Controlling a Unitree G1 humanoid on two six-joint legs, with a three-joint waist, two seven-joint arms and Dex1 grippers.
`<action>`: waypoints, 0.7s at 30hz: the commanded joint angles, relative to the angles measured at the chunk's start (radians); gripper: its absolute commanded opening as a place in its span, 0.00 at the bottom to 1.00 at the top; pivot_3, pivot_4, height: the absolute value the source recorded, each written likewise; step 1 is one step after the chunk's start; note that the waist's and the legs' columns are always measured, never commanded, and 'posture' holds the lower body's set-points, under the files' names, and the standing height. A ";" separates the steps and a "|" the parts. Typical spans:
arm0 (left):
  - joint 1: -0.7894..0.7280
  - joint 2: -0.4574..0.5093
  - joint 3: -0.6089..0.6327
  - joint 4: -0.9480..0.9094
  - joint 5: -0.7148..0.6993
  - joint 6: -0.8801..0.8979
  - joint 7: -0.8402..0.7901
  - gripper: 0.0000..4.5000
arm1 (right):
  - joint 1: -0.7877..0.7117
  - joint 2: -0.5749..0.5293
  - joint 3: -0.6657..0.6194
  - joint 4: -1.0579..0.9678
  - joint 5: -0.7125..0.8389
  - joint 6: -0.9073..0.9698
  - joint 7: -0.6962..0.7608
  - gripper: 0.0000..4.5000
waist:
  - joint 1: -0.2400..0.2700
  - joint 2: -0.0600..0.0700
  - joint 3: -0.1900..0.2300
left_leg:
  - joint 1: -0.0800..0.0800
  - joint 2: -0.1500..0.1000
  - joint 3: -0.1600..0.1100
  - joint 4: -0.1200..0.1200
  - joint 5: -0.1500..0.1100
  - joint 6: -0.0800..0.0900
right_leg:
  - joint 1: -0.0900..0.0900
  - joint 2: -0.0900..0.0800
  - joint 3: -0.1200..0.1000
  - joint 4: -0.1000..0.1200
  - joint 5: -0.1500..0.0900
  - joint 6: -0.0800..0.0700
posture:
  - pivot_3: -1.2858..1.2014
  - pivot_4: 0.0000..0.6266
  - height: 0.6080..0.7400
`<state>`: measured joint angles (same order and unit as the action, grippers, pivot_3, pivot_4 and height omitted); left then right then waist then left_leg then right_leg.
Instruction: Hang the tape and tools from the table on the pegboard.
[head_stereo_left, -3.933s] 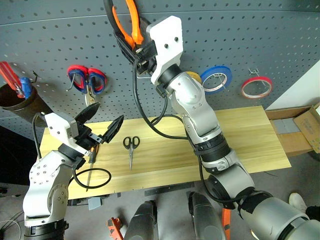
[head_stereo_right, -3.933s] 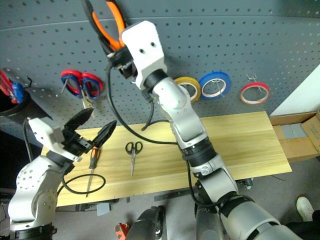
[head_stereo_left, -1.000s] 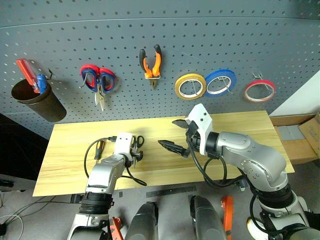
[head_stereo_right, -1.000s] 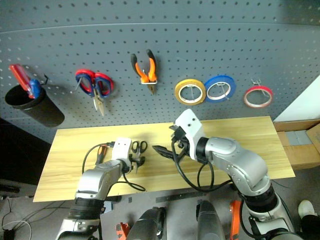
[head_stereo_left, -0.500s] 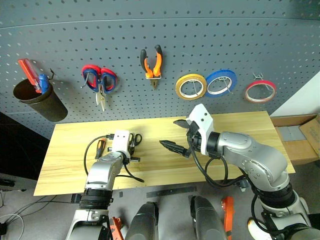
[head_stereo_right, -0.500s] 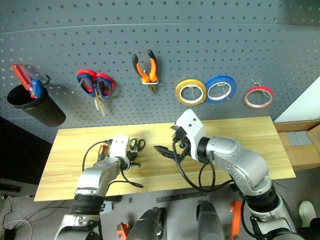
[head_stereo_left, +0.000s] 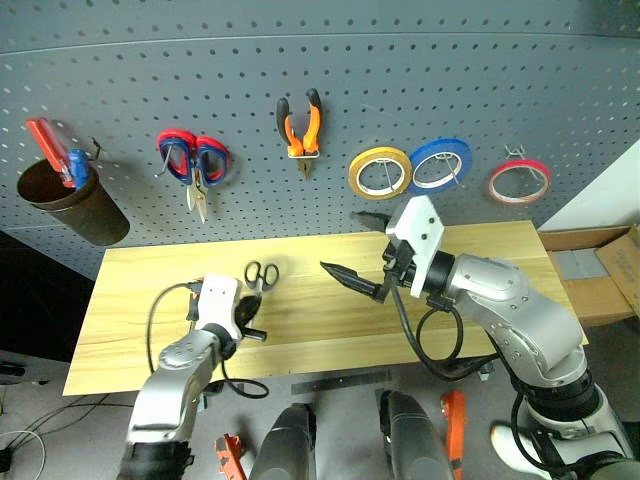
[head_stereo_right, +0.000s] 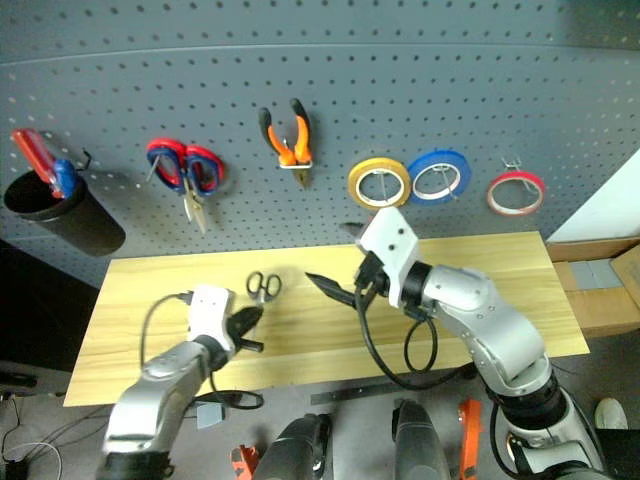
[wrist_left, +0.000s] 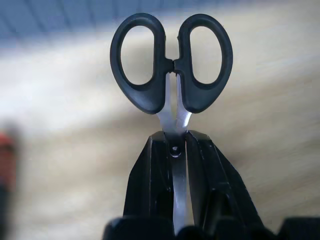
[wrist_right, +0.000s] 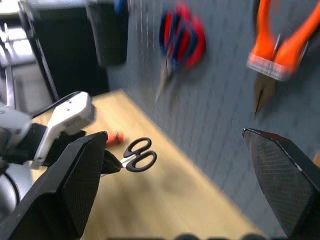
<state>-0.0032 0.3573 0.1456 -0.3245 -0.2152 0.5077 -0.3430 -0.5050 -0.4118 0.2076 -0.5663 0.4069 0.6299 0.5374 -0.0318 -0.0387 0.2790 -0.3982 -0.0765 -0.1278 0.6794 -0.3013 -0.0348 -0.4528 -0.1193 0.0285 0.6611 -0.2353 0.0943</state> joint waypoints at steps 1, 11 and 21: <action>0.029 0.024 0.019 -0.105 0.049 -0.123 0.016 0.03 | -0.019 0.022 -0.046 -0.027 0.007 -0.088 0.016 1.00 | 0.000 0.000 0.000 | 0.000 0.000 0.000 0.000 0.000 0.000 | 0.001 0.000 0.000 -0.001 0.000 0.000 | 0.51 0.43 1.00; 0.057 0.029 0.116 -0.293 0.142 -0.278 0.120 0.03 | -0.045 0.049 -0.059 0.018 0.014 -0.160 0.056 1.00 | 0.002 0.000 0.000 | 0.000 0.001 -0.004 0.000 0.000 0.000 | 0.002 -0.003 -0.012 -0.003 0.002 -0.001 | 0.52 0.37 1.00; 0.037 -0.023 0.163 -0.331 0.163 -0.254 0.207 0.03 | -0.054 0.047 -0.063 0.077 -0.015 -0.199 0.065 1.00 | 0.005 0.000 -0.001 | 0.000 0.000 -0.004 0.000 0.000 0.000 | 0.003 -0.003 -0.013 -0.003 0.002 -0.001 | 0.53 0.35 1.00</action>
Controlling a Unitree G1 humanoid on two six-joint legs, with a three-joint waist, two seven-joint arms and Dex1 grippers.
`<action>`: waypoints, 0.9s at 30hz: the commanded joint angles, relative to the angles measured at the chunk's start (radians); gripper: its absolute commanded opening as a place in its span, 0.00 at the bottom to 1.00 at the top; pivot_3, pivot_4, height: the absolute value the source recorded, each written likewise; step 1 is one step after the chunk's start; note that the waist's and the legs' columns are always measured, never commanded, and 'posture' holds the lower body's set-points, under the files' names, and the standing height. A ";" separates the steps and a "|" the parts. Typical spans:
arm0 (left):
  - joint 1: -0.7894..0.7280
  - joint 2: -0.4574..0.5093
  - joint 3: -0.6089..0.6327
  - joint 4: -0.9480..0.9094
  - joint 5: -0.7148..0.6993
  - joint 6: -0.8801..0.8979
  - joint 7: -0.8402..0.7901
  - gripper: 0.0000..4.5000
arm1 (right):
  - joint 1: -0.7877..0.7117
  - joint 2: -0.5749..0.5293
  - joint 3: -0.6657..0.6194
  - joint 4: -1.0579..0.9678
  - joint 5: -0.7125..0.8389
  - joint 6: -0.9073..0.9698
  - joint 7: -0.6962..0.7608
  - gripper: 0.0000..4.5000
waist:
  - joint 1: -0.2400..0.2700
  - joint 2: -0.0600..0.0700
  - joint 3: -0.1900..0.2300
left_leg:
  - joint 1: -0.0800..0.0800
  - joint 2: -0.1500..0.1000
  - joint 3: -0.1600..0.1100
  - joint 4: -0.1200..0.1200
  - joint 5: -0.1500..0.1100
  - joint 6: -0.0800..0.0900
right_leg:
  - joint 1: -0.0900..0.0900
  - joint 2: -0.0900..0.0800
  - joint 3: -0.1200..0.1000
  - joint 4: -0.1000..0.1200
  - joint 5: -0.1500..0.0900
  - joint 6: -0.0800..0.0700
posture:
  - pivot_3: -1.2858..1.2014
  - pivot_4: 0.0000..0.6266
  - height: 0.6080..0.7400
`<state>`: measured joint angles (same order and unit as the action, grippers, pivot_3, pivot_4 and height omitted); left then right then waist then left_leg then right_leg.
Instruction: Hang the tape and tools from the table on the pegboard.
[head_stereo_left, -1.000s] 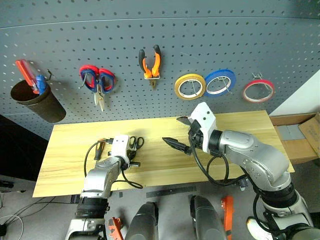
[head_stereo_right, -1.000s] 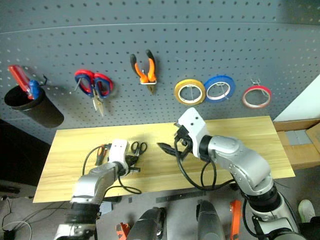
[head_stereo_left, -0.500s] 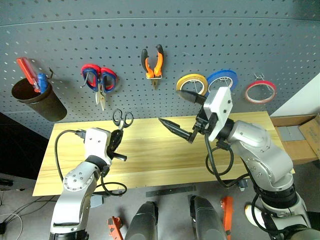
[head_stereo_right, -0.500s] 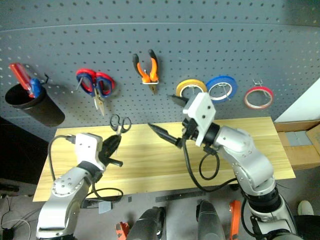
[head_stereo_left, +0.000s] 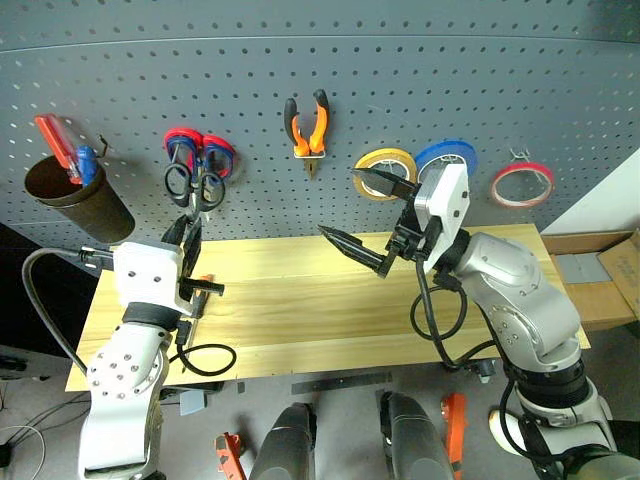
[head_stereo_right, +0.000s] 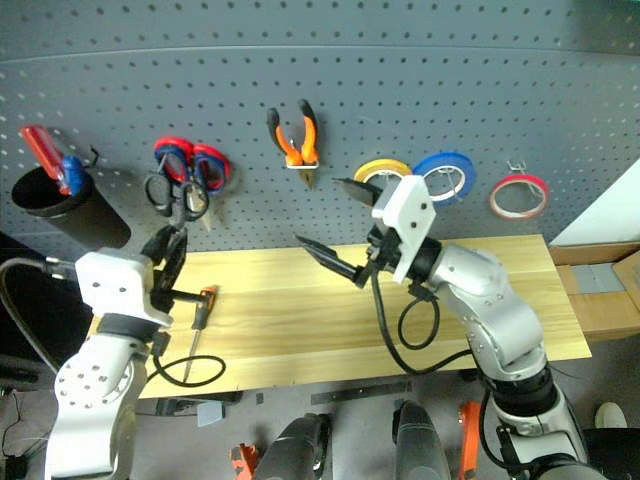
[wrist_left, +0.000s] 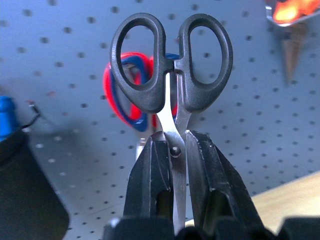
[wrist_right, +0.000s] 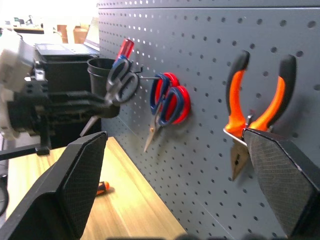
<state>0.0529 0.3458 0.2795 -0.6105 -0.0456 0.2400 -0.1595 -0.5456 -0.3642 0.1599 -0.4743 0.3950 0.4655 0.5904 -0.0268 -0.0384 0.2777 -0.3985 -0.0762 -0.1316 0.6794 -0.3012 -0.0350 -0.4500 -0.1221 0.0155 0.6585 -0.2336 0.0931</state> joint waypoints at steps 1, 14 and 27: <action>-0.027 -0.013 0.027 -0.043 -0.014 0.022 0.024 0.03 | -0.015 -0.001 -0.013 -0.012 -0.004 -0.036 0.015 1.00 | 0.000 0.000 0.000 | 0.000 0.000 0.000 0.000 0.000 0.000 | 0.000 0.000 0.000 0.000 0.000 0.000 | 0.53 0.35 1.00; -0.161 0.040 0.033 0.112 -0.077 0.067 -0.032 0.03 | -0.024 0.016 -0.006 -0.014 -0.018 -0.027 0.016 1.00 | -0.004 0.000 -0.001 | 0.000 0.000 0.000 0.000 0.000 0.000 | 0.000 0.000 -0.001 0.001 0.000 0.000 | 0.52 0.37 1.00; -0.123 -0.008 0.017 0.127 -0.124 0.091 -0.037 0.25 | -0.015 0.012 0.001 -0.034 -0.009 -0.026 0.034 1.00 | -0.003 0.000 -0.001 | 0.000 0.000 0.000 0.001 0.000 0.000 | 0.000 0.000 -0.001 0.001 0.000 0.000 | 0.52 0.37 1.00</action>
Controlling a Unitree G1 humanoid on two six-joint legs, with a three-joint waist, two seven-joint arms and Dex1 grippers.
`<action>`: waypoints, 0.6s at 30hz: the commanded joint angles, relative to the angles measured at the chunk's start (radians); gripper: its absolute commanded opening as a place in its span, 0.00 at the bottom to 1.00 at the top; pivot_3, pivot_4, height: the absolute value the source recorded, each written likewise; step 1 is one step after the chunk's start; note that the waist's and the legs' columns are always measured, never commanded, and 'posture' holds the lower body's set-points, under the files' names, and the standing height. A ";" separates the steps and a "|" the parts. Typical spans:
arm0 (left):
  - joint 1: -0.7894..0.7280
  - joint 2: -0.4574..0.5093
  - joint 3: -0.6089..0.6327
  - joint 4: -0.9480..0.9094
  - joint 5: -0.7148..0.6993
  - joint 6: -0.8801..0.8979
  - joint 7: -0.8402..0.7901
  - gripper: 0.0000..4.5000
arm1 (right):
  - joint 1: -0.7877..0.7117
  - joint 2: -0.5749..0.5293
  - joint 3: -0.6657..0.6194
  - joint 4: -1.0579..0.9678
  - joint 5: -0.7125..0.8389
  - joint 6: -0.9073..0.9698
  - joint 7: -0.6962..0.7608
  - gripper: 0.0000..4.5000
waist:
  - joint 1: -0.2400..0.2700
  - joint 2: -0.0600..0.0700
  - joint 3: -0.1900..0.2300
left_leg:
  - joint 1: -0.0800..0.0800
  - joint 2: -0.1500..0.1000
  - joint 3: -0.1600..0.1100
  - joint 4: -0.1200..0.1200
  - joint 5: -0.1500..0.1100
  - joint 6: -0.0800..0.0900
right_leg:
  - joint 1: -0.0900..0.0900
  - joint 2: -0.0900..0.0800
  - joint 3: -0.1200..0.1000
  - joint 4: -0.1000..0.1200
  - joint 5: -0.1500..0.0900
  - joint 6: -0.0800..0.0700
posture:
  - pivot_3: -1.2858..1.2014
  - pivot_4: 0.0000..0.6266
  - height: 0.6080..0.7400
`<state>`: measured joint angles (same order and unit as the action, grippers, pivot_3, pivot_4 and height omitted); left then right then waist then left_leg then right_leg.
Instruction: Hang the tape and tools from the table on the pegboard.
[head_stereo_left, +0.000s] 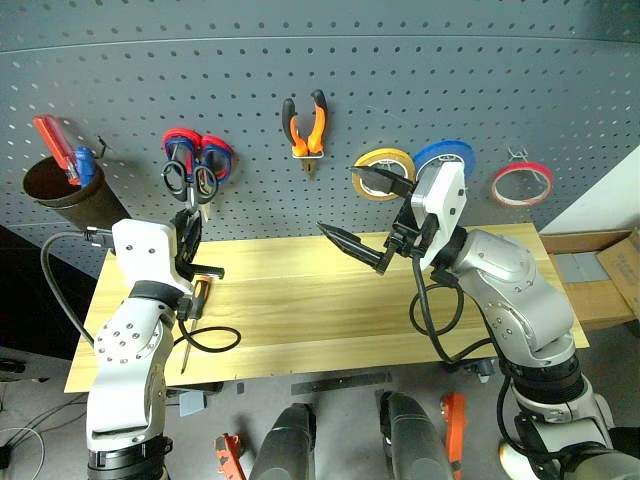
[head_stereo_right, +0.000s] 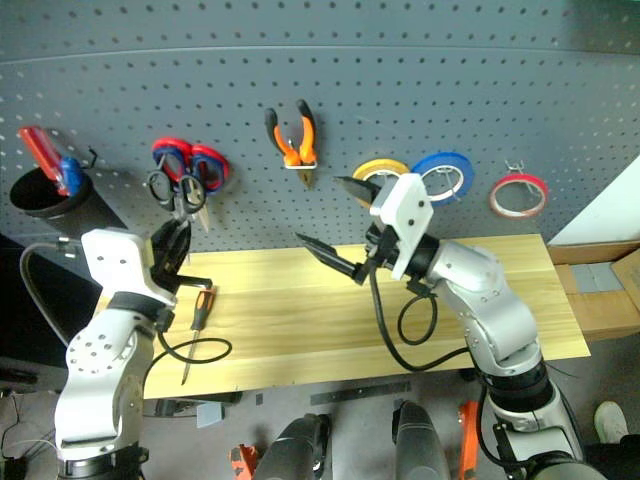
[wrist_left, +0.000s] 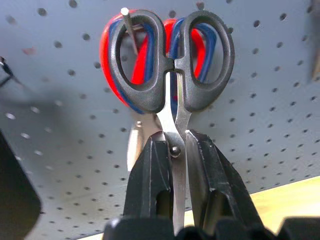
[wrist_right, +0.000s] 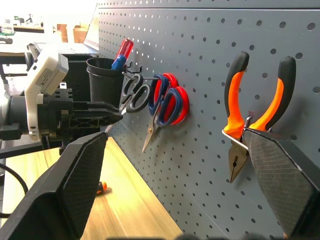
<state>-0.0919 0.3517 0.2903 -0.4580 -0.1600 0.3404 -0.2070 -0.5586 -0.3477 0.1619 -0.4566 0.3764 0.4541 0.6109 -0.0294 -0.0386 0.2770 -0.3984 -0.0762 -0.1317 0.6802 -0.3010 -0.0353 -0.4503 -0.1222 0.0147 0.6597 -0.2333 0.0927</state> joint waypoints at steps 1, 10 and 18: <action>0.030 -0.020 0.007 -0.027 -0.010 -0.007 0.014 0.32 | -0.001 -0.007 0.001 -0.052 0.008 -0.015 0.016 1.00 | -0.001 0.000 0.000 | 0.000 0.000 0.000 0.000 0.000 0.000 | 0.000 0.000 0.000 0.000 0.000 0.000 | 0.52 0.37 1.00; 0.108 0.068 0.098 0.182 -0.058 0.130 -0.042 0.84 | 0.037 -0.030 0.040 -0.069 0.026 0.159 -0.009 1.00 | -0.001 0.001 0.000 | 0.000 0.000 -0.001 0.000 0.000 0.000 | 0.000 0.000 -0.001 0.002 0.000 0.000 | 0.52 0.40 1.00; -0.017 0.206 0.099 0.430 -0.066 0.311 -0.065 0.84 | 0.022 0.059 0.100 -0.063 0.039 0.460 -0.159 1.00 | -0.002 0.001 0.000 | 0.001 0.000 -0.001 0.000 0.001 -0.001 | 0.000 0.001 -0.001 0.003 0.001 -0.001 | 0.52 0.47 1.00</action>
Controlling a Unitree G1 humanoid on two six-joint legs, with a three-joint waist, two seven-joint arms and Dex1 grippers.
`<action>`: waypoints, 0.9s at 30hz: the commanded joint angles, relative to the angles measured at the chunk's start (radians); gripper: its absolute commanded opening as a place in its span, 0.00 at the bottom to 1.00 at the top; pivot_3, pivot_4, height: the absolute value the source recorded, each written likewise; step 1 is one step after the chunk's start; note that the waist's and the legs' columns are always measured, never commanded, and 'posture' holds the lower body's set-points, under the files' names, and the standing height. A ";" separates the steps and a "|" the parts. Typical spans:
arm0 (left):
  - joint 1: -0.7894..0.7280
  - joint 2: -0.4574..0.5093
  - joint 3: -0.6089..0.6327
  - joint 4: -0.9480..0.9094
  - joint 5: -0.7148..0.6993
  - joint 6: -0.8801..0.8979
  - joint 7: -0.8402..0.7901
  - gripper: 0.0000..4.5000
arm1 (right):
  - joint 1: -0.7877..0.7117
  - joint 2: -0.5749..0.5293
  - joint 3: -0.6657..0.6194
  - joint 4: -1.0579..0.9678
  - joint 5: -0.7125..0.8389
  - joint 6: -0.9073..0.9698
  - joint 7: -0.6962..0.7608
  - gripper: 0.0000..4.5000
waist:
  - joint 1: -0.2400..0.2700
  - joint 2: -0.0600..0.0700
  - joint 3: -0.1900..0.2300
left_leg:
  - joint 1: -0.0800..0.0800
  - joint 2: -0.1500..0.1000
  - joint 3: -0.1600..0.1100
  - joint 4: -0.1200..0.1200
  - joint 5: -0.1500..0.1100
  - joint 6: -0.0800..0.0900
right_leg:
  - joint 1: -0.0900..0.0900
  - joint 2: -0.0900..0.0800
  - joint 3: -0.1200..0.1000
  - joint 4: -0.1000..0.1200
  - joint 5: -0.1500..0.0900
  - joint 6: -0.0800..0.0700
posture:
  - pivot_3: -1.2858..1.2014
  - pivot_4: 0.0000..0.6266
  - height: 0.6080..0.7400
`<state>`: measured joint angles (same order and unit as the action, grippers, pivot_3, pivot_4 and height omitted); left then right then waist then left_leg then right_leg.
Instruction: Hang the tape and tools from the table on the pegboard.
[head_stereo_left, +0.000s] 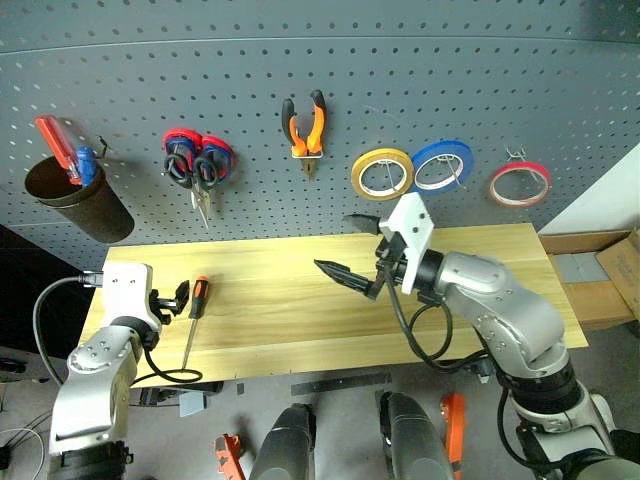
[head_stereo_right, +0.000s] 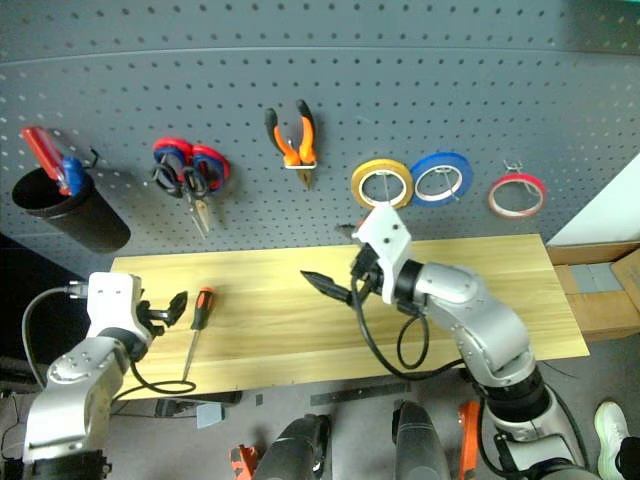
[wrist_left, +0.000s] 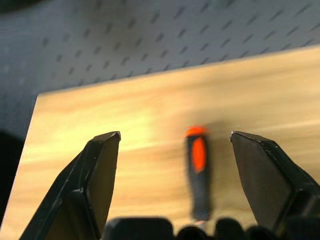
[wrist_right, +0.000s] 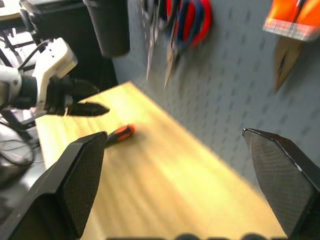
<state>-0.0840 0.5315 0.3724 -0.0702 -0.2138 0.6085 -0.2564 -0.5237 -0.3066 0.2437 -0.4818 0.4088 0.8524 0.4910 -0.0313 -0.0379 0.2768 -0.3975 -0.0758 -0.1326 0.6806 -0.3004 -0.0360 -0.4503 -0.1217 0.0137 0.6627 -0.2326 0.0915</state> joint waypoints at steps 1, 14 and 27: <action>-0.037 0.031 0.011 0.063 -0.013 0.053 -0.021 0.84 | -0.014 0.024 0.026 -0.037 0.004 0.074 -0.045 1.00 | 0.000 0.000 0.000 | 0.000 0.000 0.000 0.000 0.000 0.000 | 0.000 0.000 0.000 0.000 0.000 0.000 | 0.52 0.47 1.00; -0.210 0.024 -0.129 0.388 0.019 0.087 -0.078 0.80 | -0.086 0.067 0.074 0.008 -0.034 0.151 -0.088 1.00 | -0.004 0.001 0.003 | 0.000 0.000 0.000 -0.001 0.000 0.000 | -0.001 0.000 -0.001 0.000 0.000 0.000 | 0.51 0.54 1.00; -0.211 0.004 -0.111 0.439 0.032 0.005 -0.040 0.13 | -0.102 0.019 0.111 -0.004 -0.063 0.081 -0.031 1.00 | -0.014 0.001 0.003 | 0.000 0.000 0.000 -0.001 0.000 0.000 | -0.001 -0.001 0.000 -0.001 0.000 0.000 | 0.50 0.52 1.00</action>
<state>-0.3111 0.5400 0.2343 0.3853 -0.1829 0.6446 -0.3116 -0.6110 -0.2807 0.3480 -0.4502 0.3516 0.9727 0.4391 -0.0457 -0.0371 0.2794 -0.3980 -0.0757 -0.1325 0.6797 -0.3007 -0.0357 -0.4516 -0.1223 0.0134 0.6615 -0.2326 0.0915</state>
